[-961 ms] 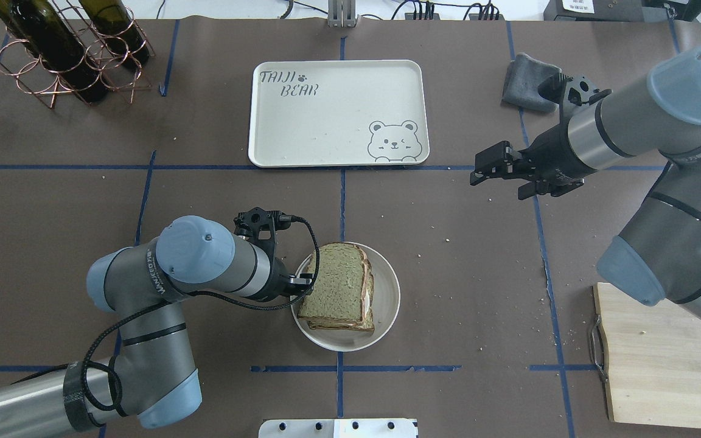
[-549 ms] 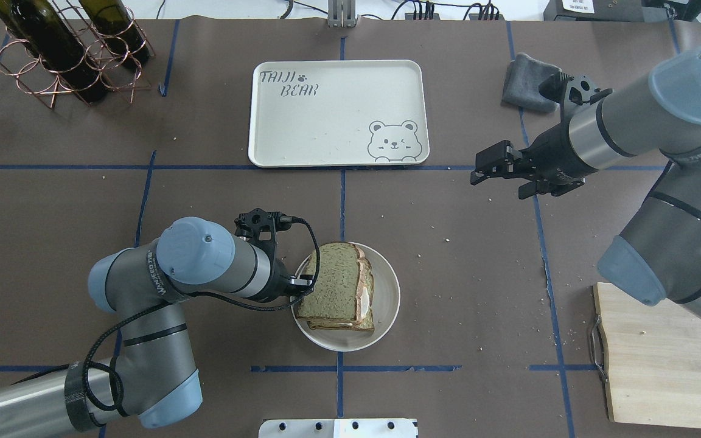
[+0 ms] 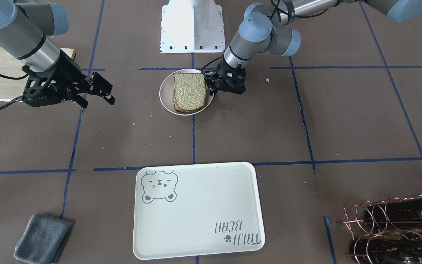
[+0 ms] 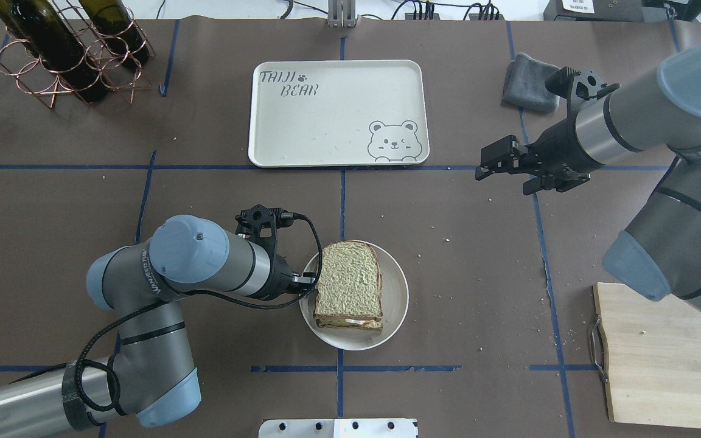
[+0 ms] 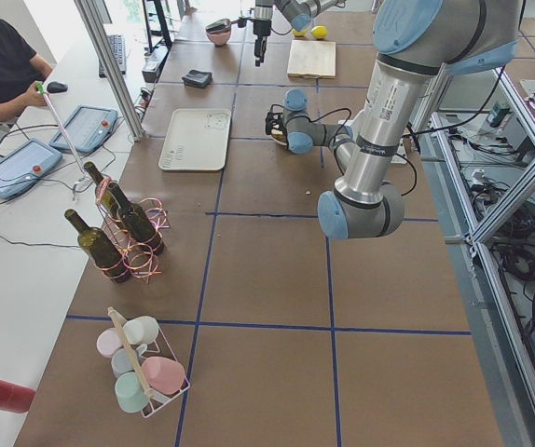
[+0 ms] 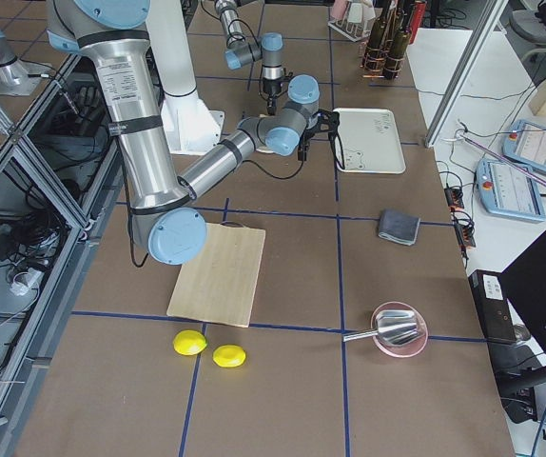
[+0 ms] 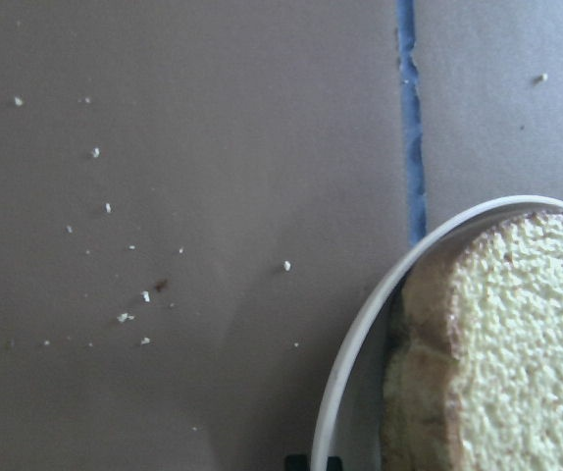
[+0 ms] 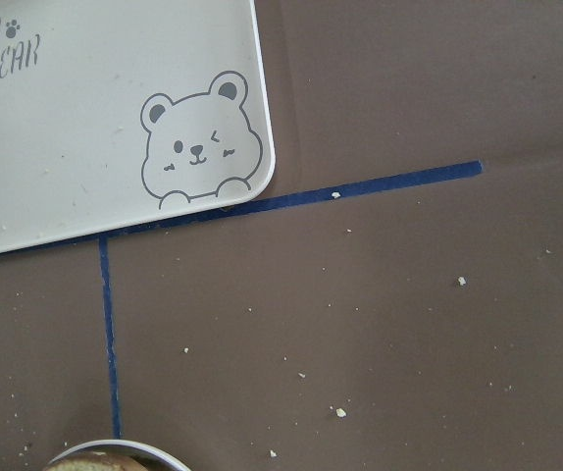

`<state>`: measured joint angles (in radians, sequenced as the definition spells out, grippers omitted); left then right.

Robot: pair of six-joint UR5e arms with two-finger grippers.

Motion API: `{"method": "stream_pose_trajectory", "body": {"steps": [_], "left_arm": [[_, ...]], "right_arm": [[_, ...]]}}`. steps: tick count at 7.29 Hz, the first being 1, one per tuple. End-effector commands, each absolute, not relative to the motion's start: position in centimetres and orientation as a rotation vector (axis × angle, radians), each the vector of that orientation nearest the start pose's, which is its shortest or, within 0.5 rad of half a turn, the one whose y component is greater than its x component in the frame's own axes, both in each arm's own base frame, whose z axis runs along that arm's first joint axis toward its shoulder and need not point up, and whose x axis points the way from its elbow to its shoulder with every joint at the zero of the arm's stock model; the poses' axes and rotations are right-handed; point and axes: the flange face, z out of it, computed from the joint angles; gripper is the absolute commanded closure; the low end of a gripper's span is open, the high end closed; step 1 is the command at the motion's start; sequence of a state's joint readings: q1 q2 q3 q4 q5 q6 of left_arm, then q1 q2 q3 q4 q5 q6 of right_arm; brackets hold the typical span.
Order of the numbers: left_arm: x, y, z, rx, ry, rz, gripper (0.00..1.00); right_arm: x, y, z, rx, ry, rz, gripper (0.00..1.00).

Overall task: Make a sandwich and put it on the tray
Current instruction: 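Carry the plate with the left gripper onto the white tray while the right arm retracts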

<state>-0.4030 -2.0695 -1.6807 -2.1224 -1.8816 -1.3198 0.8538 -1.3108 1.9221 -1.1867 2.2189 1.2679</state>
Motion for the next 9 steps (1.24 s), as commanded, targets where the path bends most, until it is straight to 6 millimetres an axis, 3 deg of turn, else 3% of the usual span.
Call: {"method": "stream_pose_trajectory", "body": {"steps": [1,2,3,4,6,7,9], "left_arm": [[52.9,-37.8,24.6,0.073,1.264,-0.01,1.0],[51.3,-39.7,23.7,0.024,1.295,-0.07,1.0],[49.9,-42.4,22.6,0.024,1.298,-0.151,1.0],[48.7,-45.0,22.2,0.016,1.297,-0.238,1.0],[51.6,-51.0,20.3,-0.041,1.267,-0.398,1.0],[51.2,-53.8,20.5,-0.05,1.248,-0.472,1.0],[52.1,-59.1,20.4,-0.021,1.202,-0.688,1.0]], "right_arm": [[-28.7,-46.5,34.0,0.053,-1.079,0.135,0.0],[-26.9,-46.5,36.8,0.079,-1.04,0.098,0.0],[-23.8,-46.9,40.0,0.118,-0.982,0.043,0.0],[-20.3,-48.5,41.7,0.128,-0.894,-0.013,0.0],[-15.2,-50.2,45.0,0.105,-0.771,-0.118,0.0],[-11.6,-51.1,46.5,0.093,-0.728,-0.145,0.0],[-4.4,-52.7,51.9,0.084,-0.686,-0.191,0.0]]}}
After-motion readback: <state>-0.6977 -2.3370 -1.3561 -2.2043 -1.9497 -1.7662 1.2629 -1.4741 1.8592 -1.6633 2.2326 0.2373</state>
